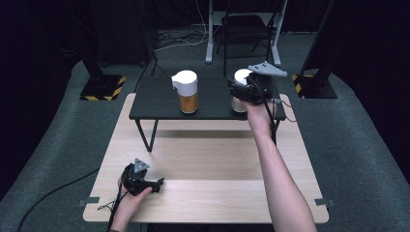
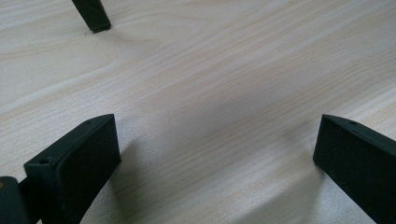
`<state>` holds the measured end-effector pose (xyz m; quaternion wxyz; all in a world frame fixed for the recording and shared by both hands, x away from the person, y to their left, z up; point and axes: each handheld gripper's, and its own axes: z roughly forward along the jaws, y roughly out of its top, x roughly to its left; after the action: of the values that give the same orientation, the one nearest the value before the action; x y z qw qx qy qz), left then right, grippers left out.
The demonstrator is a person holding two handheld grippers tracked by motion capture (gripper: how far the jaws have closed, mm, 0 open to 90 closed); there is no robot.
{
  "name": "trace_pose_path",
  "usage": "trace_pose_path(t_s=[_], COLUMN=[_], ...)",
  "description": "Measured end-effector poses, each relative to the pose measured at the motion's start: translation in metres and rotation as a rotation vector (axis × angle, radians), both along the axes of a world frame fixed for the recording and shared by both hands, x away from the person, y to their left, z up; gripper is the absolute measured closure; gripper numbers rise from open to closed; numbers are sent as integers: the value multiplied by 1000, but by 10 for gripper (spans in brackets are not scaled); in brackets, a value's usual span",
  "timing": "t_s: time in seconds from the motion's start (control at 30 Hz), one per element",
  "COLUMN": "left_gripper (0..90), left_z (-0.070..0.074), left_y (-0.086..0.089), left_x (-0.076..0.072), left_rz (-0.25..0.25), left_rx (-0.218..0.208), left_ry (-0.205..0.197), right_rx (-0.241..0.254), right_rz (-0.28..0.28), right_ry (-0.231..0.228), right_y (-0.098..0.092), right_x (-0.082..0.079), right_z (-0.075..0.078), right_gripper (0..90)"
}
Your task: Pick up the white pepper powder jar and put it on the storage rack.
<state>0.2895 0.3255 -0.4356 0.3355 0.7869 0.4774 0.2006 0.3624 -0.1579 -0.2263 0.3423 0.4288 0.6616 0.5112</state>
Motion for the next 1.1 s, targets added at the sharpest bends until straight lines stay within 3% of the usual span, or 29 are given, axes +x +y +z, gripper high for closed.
trace_pose_path(t_s=[0.43, 1.1], left_gripper=[0, 0], left_z=[0, 0], left_y=[0, 0], left_x=[1, 1], left_rz=[-3, -4], left_rx=[0, -1], left_ry=[0, 0], right_rx=[35, 11], right_rz=[-14, 2], right_ry=[47, 73], right_y=[-3, -1], right_x=[17, 26], right_z=[-5, 2], right_gripper=[296, 292])
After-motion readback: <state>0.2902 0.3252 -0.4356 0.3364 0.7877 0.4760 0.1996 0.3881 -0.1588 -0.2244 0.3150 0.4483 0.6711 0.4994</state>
